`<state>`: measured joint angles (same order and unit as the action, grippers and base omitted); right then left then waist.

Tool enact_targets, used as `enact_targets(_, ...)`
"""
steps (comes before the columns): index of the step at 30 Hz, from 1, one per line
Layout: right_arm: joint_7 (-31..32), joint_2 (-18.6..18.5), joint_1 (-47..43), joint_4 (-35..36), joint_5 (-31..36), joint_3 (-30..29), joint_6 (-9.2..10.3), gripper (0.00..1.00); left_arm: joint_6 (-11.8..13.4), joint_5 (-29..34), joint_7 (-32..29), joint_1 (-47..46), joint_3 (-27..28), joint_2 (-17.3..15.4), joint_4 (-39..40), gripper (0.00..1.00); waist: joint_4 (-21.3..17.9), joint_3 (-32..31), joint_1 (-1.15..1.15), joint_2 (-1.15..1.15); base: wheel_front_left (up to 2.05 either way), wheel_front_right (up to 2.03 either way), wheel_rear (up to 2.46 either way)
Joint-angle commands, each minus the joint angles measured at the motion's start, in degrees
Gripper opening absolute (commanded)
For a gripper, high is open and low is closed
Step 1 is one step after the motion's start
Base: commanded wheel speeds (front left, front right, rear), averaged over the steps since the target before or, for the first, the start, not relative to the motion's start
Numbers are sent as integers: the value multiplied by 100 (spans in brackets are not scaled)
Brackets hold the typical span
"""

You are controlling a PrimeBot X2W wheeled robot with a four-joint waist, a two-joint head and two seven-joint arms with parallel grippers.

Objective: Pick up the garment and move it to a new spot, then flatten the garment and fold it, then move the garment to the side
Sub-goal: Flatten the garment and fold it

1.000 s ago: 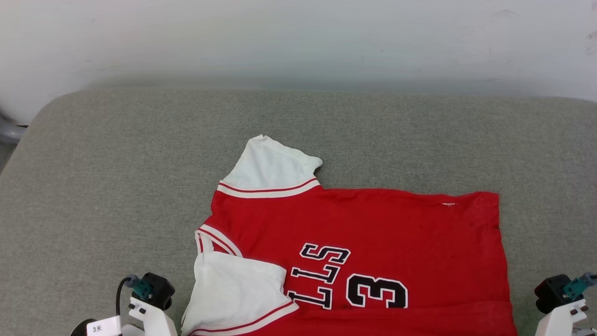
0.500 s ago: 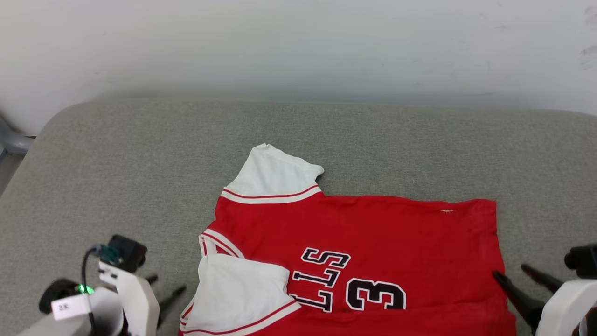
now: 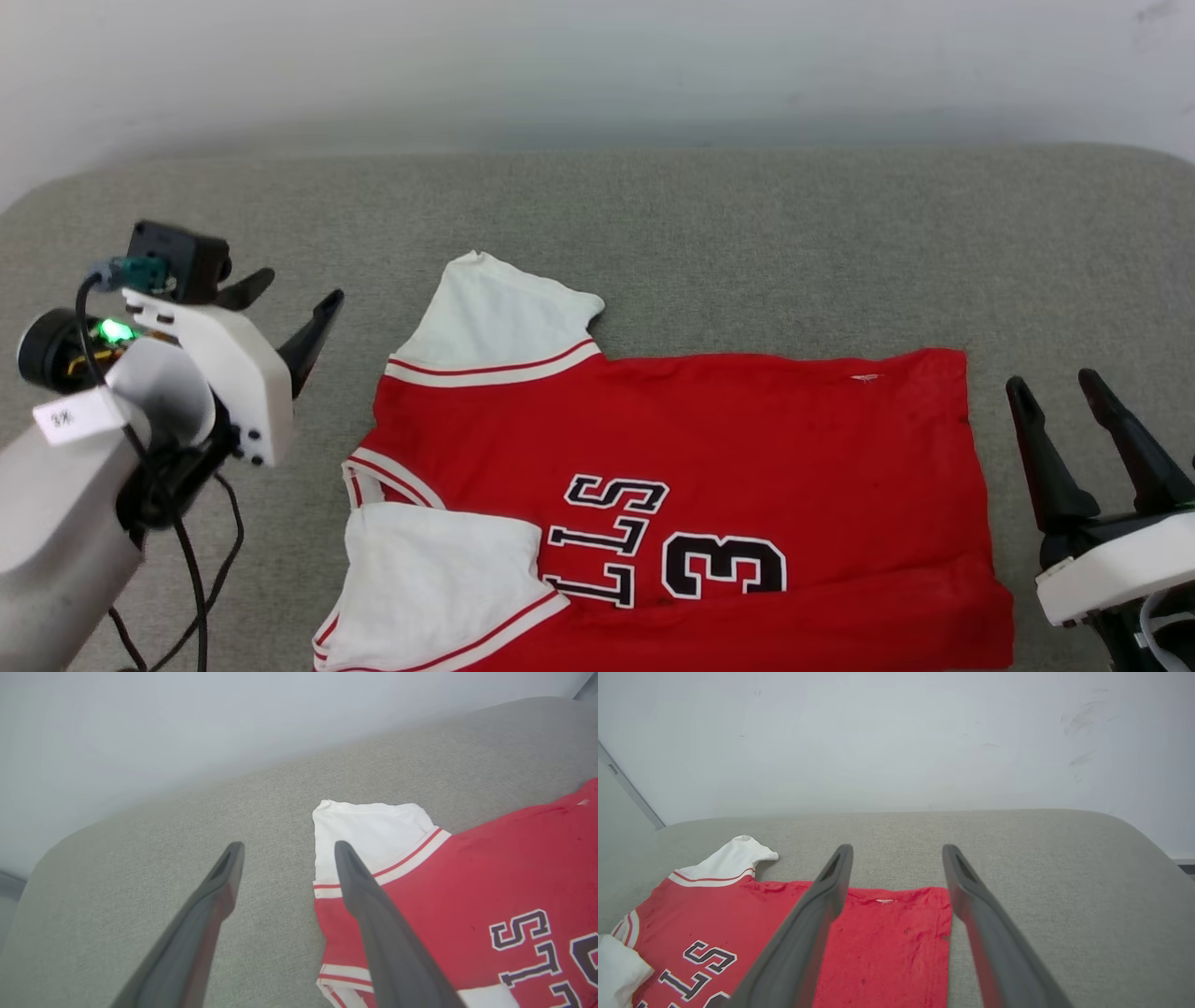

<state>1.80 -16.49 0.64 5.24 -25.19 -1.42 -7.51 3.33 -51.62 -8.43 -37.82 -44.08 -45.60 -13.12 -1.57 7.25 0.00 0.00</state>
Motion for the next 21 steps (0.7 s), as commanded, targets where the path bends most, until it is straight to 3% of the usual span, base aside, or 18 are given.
enact_targets(1, -90, 118, 106, 88, 75, -24, 5, 100, -85, 15, -84, -286, 19, 94, -167, 100, -188, 289, 0, 0, 0, 0, 0)
enact_targets(5, -162, 255, 239, 286, 207, 85, 5, 100, -316, -70, -572, -936, 11, 265, -651, 100, -400, 714, 0, 0, 0, 0, 0)
enact_targets(15, -300, 398, 615, 387, 306, 163, 5, 100, -845, -361, -2578, -2363, -291, 410, -1406, 100, -752, 1634, 0, 0, 0, 0, 0)
enact_targets(21, -394, 357, 862, 322, 275, 218, 5, 100, -978, -329, -3326, -3010, -533, 532, -1602, 100, -825, 2078, 0, 0, 0, 0, 0)
